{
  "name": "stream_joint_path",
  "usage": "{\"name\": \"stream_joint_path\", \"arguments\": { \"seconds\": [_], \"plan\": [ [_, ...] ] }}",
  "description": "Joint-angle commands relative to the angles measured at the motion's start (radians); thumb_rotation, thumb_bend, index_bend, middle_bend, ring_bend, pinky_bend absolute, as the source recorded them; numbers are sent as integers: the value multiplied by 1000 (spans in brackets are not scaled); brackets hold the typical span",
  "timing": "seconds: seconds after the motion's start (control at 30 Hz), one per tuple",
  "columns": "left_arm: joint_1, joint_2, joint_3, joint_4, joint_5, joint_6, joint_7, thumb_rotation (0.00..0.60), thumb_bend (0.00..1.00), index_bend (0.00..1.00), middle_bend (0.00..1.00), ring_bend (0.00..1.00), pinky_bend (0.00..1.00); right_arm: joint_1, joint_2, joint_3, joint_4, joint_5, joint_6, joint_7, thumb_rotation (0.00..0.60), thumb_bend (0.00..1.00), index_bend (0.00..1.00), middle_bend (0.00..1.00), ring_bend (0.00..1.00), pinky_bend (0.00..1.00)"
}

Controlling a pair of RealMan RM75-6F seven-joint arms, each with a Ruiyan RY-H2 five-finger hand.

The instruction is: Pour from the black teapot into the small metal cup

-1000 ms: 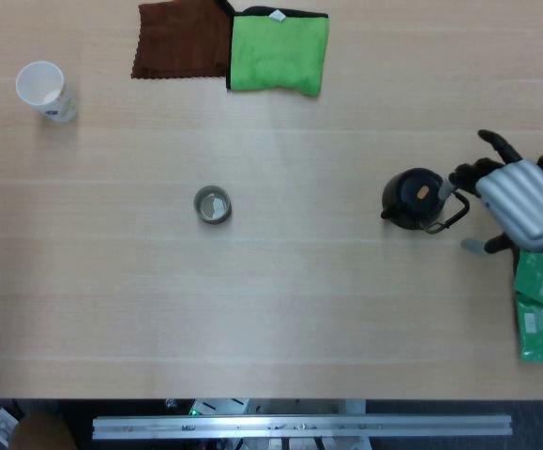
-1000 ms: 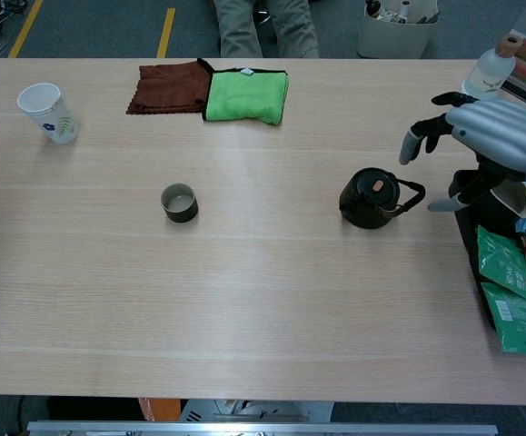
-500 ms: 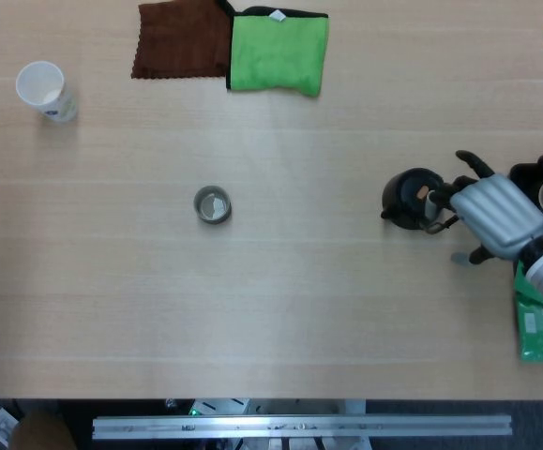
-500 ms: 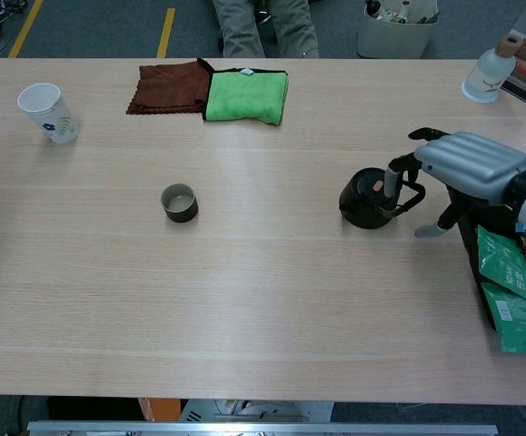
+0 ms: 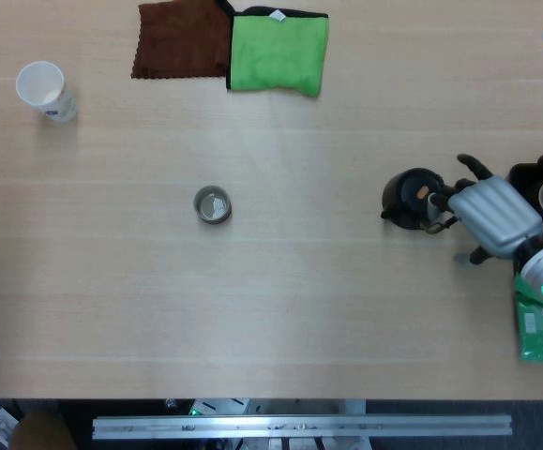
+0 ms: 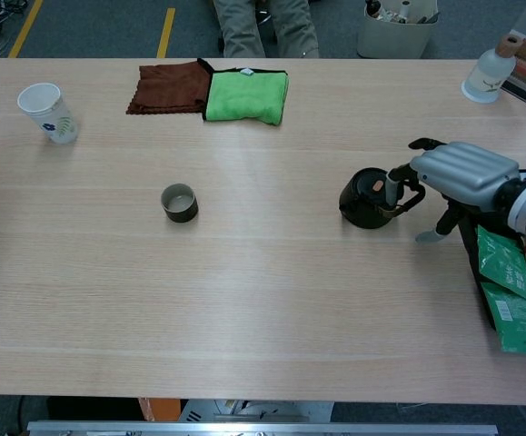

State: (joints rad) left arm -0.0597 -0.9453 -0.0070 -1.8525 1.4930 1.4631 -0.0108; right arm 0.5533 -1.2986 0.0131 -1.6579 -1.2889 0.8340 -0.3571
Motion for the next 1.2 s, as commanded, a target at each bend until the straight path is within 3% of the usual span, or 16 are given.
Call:
{"name": "stream_joint_path", "arguments": {
  "seconds": [0.03,0.9,1.0,1.2],
  "plan": [
    [0,0,0,2,0,-1,0,600,246,160,101,85,156,5,-4,-3,6,9,-5,-4,600,0,407,423,369,0],
    [0,-12,-3,26,-15,-9,-13,600,246,160,101,85,156,26,-26,-61,9,67,-24,-74,600,0,471,475,409,0],
    [1,-11,-3,28,-15,-7,-14,600,246,160,101,85,156,27,-30,-60,8,69,-16,-76,600,0,524,517,457,0],
    [3,-10,-4,31,-22,-7,-15,600,246,160,101,85,156,34,-45,-48,12,74,-7,-67,600,0,685,654,653,0]
  ]
}}
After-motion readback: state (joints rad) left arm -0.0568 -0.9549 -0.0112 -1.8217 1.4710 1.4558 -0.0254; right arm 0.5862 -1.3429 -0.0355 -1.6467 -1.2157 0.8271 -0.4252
